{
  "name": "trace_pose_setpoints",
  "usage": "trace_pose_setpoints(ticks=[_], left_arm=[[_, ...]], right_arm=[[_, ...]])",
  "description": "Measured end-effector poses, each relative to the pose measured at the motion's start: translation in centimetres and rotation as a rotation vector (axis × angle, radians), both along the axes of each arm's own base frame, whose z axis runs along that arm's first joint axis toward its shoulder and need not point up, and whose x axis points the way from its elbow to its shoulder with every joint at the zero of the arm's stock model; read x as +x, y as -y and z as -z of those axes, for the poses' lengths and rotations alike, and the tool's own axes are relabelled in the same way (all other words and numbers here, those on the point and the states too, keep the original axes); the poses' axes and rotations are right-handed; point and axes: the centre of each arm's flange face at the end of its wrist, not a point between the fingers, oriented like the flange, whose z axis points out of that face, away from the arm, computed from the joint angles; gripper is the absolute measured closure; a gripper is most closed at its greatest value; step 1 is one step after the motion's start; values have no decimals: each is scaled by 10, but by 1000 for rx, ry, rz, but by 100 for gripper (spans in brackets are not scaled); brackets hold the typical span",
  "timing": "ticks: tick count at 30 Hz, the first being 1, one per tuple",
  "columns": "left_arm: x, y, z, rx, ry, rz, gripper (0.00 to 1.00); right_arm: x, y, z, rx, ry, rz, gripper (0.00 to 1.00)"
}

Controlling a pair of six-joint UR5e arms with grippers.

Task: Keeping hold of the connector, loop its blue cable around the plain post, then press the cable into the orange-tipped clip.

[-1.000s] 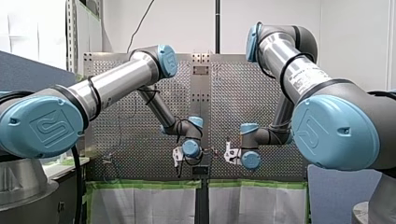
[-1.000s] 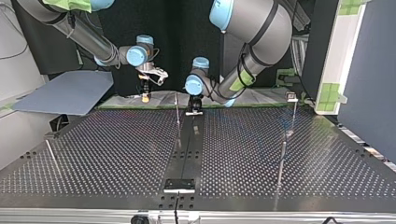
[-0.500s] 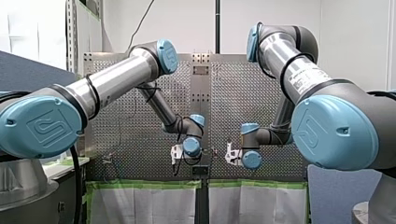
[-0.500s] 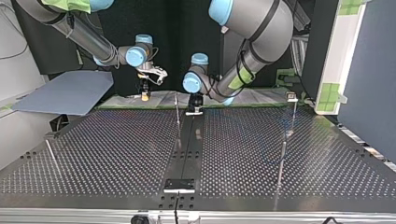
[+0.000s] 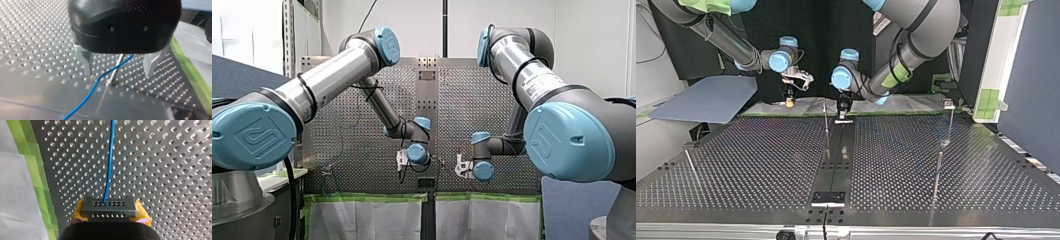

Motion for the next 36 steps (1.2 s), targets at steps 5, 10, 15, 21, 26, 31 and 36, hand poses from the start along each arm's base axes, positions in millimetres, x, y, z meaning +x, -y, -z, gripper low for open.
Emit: trace_pose_setpoints(ticks=[5, 10, 15, 21, 26, 31, 36], left_arm=[[-27, 0, 16, 25, -29, 8, 0], [-53, -2, 29, 60, -68, 14, 0], [-78, -2, 40, 88, -97, 24, 0], [-104, -2, 36, 95, -104, 40, 0], [-123, 0, 22, 88, -103, 59, 0], [-134, 6, 10, 80, -96, 75, 0], [-140, 8, 9, 87, -97, 67, 0]], right_arm=[[-1, 0, 1, 5, -3, 2, 100], [-2, 0, 1, 7, -3, 2, 100], [-2, 0, 1, 9, -5, 3, 100], [-2, 0, 1, 11, -6, 3, 100], [-2, 0, 1, 11, -5, 3, 100], [-2, 0, 1, 10, -5, 1, 100], [-1, -1, 1, 14, -5, -4, 100]])
